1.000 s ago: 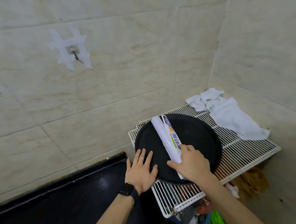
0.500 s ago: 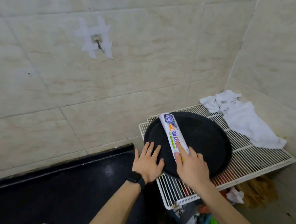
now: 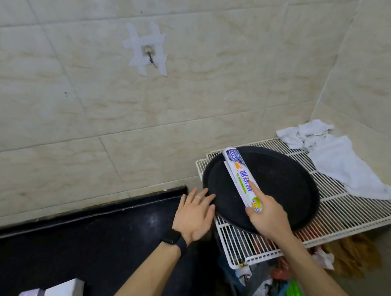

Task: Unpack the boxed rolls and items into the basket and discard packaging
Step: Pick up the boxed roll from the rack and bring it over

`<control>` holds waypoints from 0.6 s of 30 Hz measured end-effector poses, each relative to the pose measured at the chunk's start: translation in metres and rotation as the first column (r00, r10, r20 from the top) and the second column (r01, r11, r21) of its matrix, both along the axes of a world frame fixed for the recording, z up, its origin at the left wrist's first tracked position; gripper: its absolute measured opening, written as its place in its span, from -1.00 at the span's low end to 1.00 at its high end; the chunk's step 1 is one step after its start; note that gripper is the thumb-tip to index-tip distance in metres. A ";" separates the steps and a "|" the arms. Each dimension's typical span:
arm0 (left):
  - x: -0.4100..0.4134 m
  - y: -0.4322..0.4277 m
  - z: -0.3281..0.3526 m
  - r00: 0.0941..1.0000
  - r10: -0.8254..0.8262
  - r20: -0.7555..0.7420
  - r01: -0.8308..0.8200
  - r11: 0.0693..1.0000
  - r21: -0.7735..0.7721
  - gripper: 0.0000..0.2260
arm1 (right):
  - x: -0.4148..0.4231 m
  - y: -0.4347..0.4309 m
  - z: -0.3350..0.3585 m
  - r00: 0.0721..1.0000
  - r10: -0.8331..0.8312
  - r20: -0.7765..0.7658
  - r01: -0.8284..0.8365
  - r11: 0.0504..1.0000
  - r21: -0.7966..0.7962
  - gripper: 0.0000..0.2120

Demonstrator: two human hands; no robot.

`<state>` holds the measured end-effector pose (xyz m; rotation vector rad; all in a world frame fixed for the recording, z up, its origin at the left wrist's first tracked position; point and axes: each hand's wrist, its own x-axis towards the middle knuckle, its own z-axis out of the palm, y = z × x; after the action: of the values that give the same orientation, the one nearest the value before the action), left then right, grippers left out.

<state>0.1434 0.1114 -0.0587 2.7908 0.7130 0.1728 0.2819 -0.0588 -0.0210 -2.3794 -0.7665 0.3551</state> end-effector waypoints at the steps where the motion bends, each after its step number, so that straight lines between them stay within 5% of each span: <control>1: -0.015 0.006 -0.001 0.999 0.031 0.020 -0.031 1.000 0.000 -0.55 | -0.006 0.000 0.005 1.000 0.009 -0.018 -0.008 0.999 0.045 -0.31; 5: -0.098 0.037 -0.017 0.970 0.240 0.026 -0.239 0.970 -0.040 -0.41 | -0.057 0.016 0.019 0.995 0.093 0.018 -0.095 0.965 0.243 -0.30; 9: -0.209 0.065 -0.048 0.873 0.466 -0.143 -0.475 0.879 -0.036 -0.32 | -0.133 0.060 0.000 0.953 0.286 0.099 -0.303 0.895 0.327 -0.34; 14: -0.341 0.085 -0.088 0.720 0.633 -0.283 -0.669 0.742 -0.043 -0.31 | -0.247 0.111 -0.071 0.889 0.456 0.051 -0.458 0.889 0.031 -0.29; 18: -0.419 0.099 -0.119 0.681 0.626 -0.381 -0.699 0.710 -0.082 -0.20 | -0.327 0.130 -0.132 0.902 0.423 -0.086 -0.432 0.882 -0.187 -0.35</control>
<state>-0.2761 0.2100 -0.1777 2.2255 1.7129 -0.2431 -0.0448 0.0713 -0.1529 -2.3601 -1.2950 0.6931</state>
